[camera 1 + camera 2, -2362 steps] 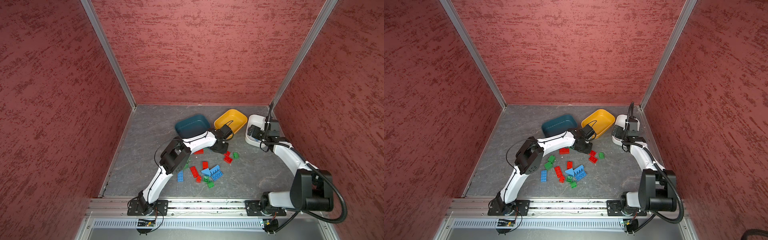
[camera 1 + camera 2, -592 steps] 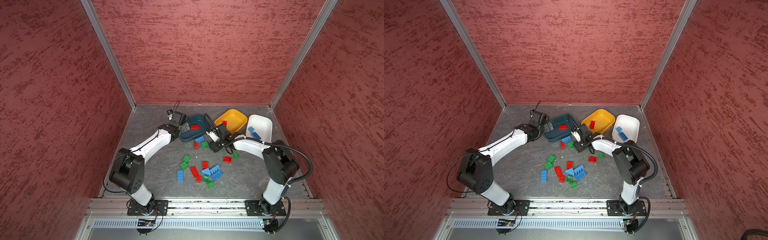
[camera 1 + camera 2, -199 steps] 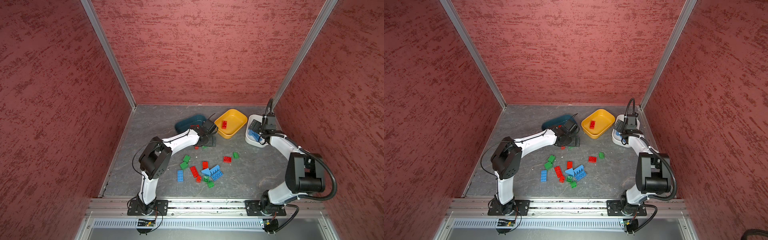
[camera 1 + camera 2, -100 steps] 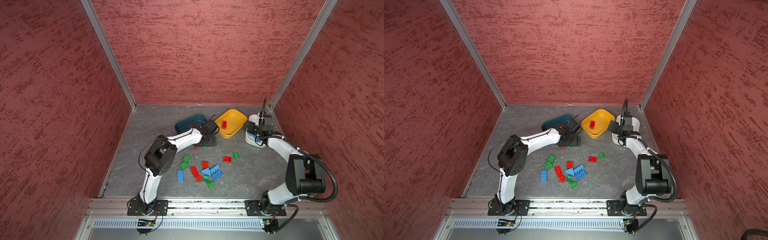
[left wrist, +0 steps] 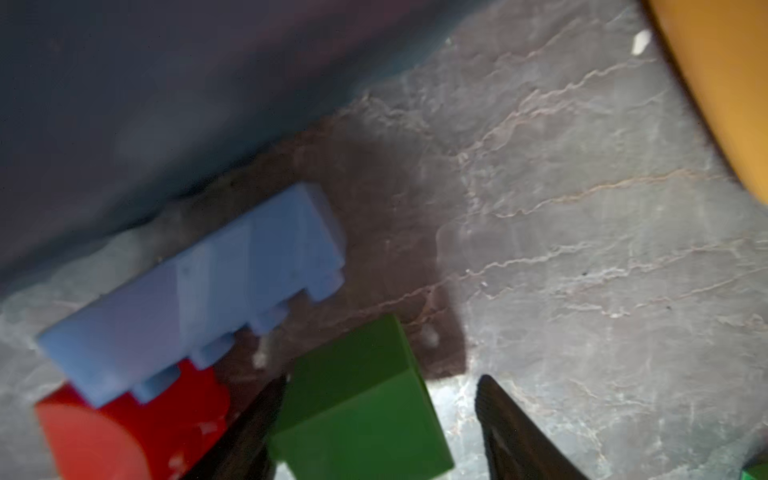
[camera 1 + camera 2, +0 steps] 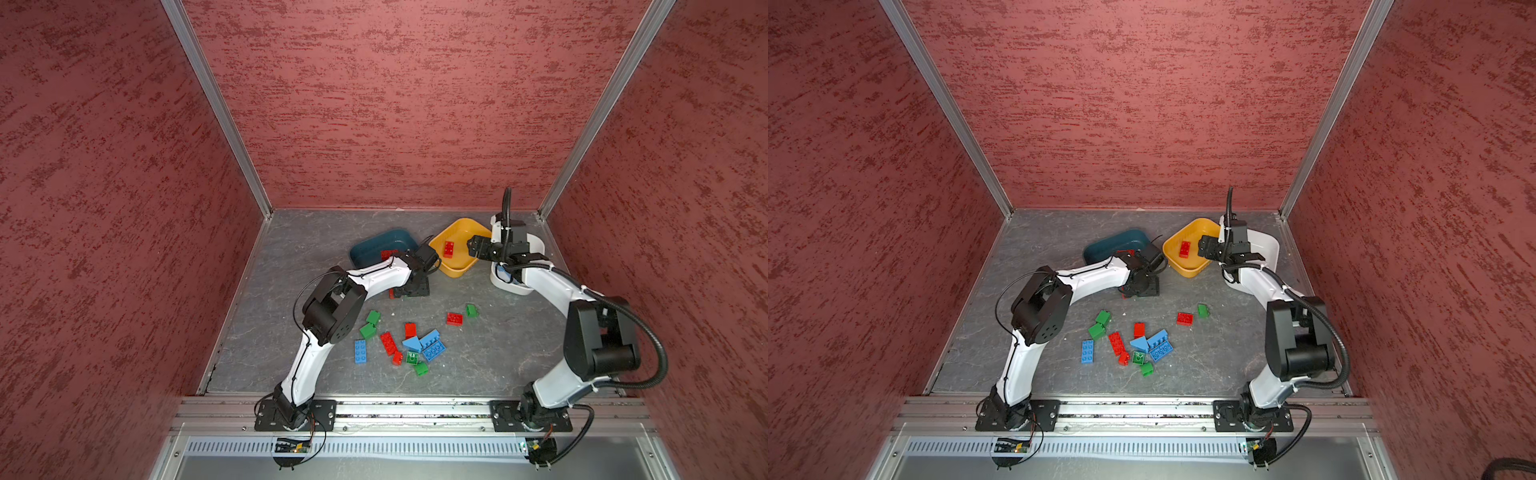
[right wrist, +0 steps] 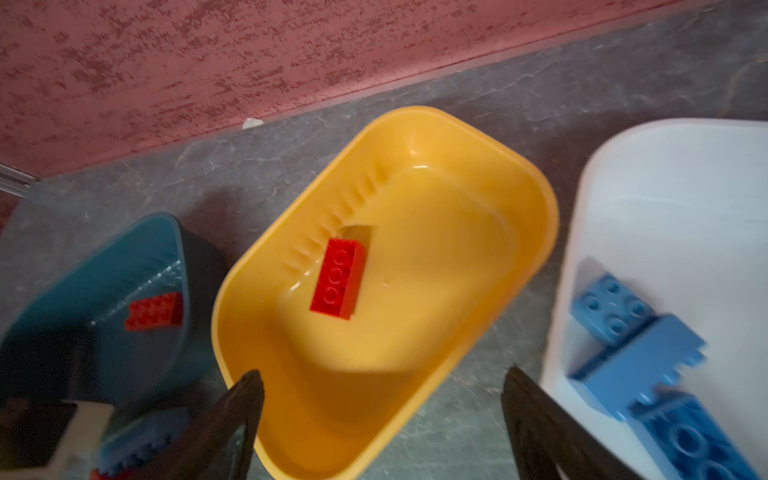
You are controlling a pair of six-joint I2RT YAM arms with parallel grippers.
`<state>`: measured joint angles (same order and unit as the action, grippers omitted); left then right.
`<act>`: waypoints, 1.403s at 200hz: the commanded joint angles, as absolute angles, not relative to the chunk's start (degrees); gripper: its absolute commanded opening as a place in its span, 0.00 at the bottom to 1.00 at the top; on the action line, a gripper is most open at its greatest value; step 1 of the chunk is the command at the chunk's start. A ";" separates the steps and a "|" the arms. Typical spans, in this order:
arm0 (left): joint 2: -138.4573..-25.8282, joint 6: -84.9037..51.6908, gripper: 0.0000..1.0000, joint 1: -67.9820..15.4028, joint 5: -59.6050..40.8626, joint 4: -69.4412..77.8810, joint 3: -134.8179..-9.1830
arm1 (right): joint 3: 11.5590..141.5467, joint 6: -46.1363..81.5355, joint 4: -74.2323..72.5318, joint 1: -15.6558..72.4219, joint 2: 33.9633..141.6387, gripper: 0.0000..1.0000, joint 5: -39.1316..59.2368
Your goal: Sort the legos into containers by color
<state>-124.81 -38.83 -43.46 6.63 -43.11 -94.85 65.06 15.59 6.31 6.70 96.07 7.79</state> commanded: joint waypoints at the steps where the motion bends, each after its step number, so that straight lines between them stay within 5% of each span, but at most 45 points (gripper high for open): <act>1: -126.47 -38.90 0.68 -43.50 7.56 -43.96 -96.20 | 71.24 17.15 8.60 8.09 102.40 0.75 9.14; 69: -125.81 -38.10 0.52 -43.38 7.02 -42.44 -94.78 | 89.48 20.03 17.22 11.77 120.73 0.67 6.88; 140: -119.66 -35.78 0.40 -43.74 5.97 -36.27 -88.02 | 95.40 19.01 22.22 14.62 128.67 0.55 -3.56; 209: -117.20 -35.64 0.37 -43.85 5.99 -35.04 -86.25 | 93.61 17.05 19.45 15.58 123.10 0.23 -4.92; 246: -114.32 -35.71 0.37 -43.86 6.42 -33.03 -84.50 | 87.18 18.85 10.81 16.04 114.74 0.22 0.57; 280: -113.86 -35.62 0.37 -43.75 6.57 -32.60 -84.46 | 84.61 23.31 2.61 16.75 113.54 0.22 17.03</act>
<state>-115.35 -36.32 -43.46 6.28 -34.28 -84.58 85.95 19.64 12.49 15.57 114.93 4.08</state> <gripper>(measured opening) 0.500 0.338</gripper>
